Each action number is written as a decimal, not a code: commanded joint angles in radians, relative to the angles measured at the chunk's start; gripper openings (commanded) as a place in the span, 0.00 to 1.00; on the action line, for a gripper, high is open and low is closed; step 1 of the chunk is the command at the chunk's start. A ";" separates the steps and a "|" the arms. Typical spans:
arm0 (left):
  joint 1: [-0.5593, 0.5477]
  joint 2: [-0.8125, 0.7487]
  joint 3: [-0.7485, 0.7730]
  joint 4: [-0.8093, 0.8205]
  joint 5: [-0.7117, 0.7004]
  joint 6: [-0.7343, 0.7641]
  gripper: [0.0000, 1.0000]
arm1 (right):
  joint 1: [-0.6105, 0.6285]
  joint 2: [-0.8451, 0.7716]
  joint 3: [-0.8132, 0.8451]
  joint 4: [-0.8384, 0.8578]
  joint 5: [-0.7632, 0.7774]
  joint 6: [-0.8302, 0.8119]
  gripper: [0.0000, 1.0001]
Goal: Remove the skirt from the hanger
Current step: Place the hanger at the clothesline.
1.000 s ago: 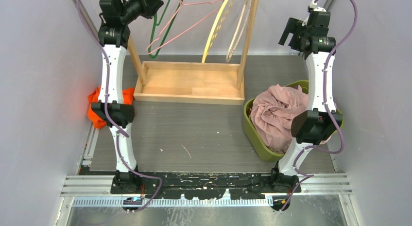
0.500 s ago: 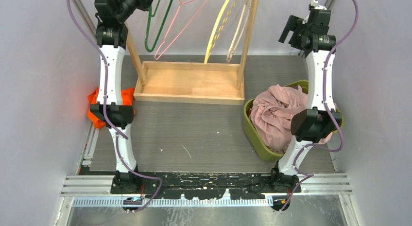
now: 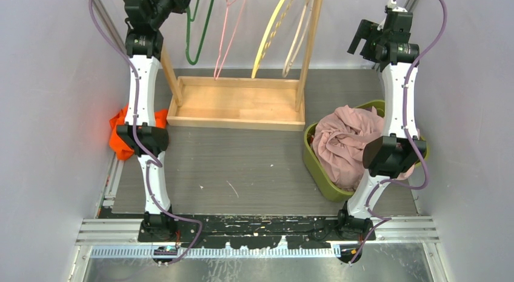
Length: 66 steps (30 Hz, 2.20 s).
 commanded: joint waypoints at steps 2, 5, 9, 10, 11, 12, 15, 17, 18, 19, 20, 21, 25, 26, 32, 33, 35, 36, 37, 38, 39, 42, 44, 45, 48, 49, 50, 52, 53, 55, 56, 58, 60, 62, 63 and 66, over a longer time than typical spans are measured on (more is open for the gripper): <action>0.009 -0.009 0.048 0.051 -0.037 -0.017 0.08 | 0.004 -0.039 0.024 0.022 0.006 -0.006 1.00; 0.010 -0.007 0.047 0.038 -0.047 -0.016 0.27 | 0.003 -0.044 0.020 0.022 0.009 -0.007 1.00; 0.009 -0.004 0.044 0.022 -0.045 -0.014 0.59 | 0.004 -0.050 0.011 0.023 0.010 -0.008 1.00; 0.009 -0.005 0.043 0.021 -0.045 -0.012 0.62 | 0.004 -0.051 0.009 0.022 0.011 -0.008 1.00; 0.009 -0.007 0.042 0.017 -0.042 -0.010 0.64 | 0.004 -0.053 0.008 0.022 0.009 -0.008 1.00; 0.010 -0.009 0.041 0.014 -0.037 -0.009 0.65 | 0.004 -0.054 0.004 0.021 0.009 -0.007 1.00; 0.009 -0.019 0.035 0.010 -0.020 -0.009 0.67 | 0.004 -0.058 -0.006 0.022 0.007 -0.007 1.00; 0.009 -0.029 0.033 0.001 -0.012 -0.006 0.67 | 0.004 -0.061 -0.015 0.023 0.007 -0.006 1.00; 0.009 -0.036 0.031 -0.008 -0.007 -0.001 0.67 | 0.004 -0.064 -0.019 0.023 0.006 -0.005 1.00; 0.009 -0.044 0.031 -0.021 -0.002 0.006 0.68 | 0.004 -0.066 -0.025 0.024 0.007 -0.004 1.00; 0.010 -0.054 0.028 -0.034 0.003 0.016 0.68 | 0.004 -0.068 -0.031 0.026 0.005 -0.003 1.00; 0.009 -0.069 0.022 -0.054 0.010 0.029 0.69 | 0.004 -0.071 -0.039 0.029 0.004 -0.003 1.00; 0.011 -0.169 -0.063 -0.155 0.021 0.124 0.72 | 0.004 -0.093 -0.077 0.037 0.003 -0.008 1.00; 0.013 -0.195 -0.086 -0.183 0.019 0.147 0.73 | 0.004 -0.099 -0.086 0.038 0.003 -0.012 1.00; 0.029 -0.316 -0.185 -0.274 0.001 0.218 0.75 | 0.004 -0.143 -0.143 0.048 0.001 -0.040 1.00; 0.029 -0.335 -0.198 -0.291 -0.002 0.231 0.75 | 0.004 -0.151 -0.153 0.051 0.000 -0.043 1.00; 0.033 -0.374 -0.227 -0.313 -0.014 0.252 0.77 | 0.004 -0.168 -0.176 0.058 -0.004 -0.045 1.00; 0.036 -0.397 -0.246 -0.327 -0.022 0.266 0.78 | 0.004 -0.176 -0.190 0.064 -0.008 -0.049 1.00; 0.037 -0.418 -0.264 -0.343 -0.032 0.279 0.80 | 0.004 -0.185 -0.201 0.067 -0.011 -0.052 1.00; 0.040 -0.441 -0.284 -0.359 -0.039 0.294 0.81 | 0.004 -0.194 -0.214 0.072 -0.014 -0.060 1.00; 0.040 -0.472 -0.316 -0.374 -0.042 0.308 0.83 | 0.004 -0.204 -0.227 0.079 -0.017 -0.070 1.00; 0.040 -0.527 -0.379 -0.425 -0.033 0.355 0.86 | 0.003 -0.236 -0.267 0.095 -0.011 -0.125 1.00; 0.040 -0.553 -0.408 -0.470 -0.003 0.372 0.87 | 0.004 -0.251 -0.272 0.092 -0.015 -0.179 1.00; 0.040 -0.567 -0.425 -0.487 0.016 0.378 0.90 | 0.005 -0.259 -0.274 0.093 -0.021 -0.204 1.00; 0.036 -0.608 -0.483 -0.565 0.088 0.416 0.92 | 0.018 -0.304 -0.300 0.120 -0.077 -0.273 1.00; 0.033 -0.624 -0.501 -0.597 0.092 0.437 0.92 | 0.027 -0.318 -0.307 0.125 -0.094 -0.298 1.00; 0.028 -0.642 -0.523 -0.641 0.087 0.463 0.93 | 0.041 -0.331 -0.311 0.123 -0.099 -0.327 1.00; 0.015 -0.683 -0.577 -0.704 0.050 0.514 0.93 | 0.083 -0.351 -0.318 0.104 -0.089 -0.404 1.00; 0.011 -0.710 -0.608 -0.721 0.015 0.539 0.94 | 0.109 -0.361 -0.324 0.089 -0.070 -0.457 1.00; 0.008 -0.755 -0.660 -0.752 -0.075 0.583 0.94 | 0.178 -0.370 -0.327 0.065 -0.008 -0.561 1.00; 0.008 -0.773 -0.670 -0.762 -0.129 0.604 0.94 | 0.197 -0.371 -0.323 0.061 0.024 -0.574 1.00; 0.008 -0.797 -0.659 -0.778 -0.262 0.628 0.95 | 0.208 -0.369 -0.283 0.065 0.042 -0.546 1.00; 0.008 -0.806 -0.631 -0.775 -0.322 0.621 0.96 | 0.208 -0.368 -0.199 0.079 0.027 -0.499 1.00; 0.008 -0.799 -0.586 -0.780 -0.325 0.592 0.97 | 0.208 -0.372 -0.129 0.102 -0.003 -0.457 1.00; 0.007 -0.794 -0.566 -0.781 -0.297 0.574 0.98 | 0.208 -0.379 -0.100 0.117 -0.026 -0.428 1.00; 0.008 -0.788 -0.532 -0.760 -0.081 0.521 0.98 | 0.208 -0.411 -0.045 0.157 -0.162 -0.356 1.00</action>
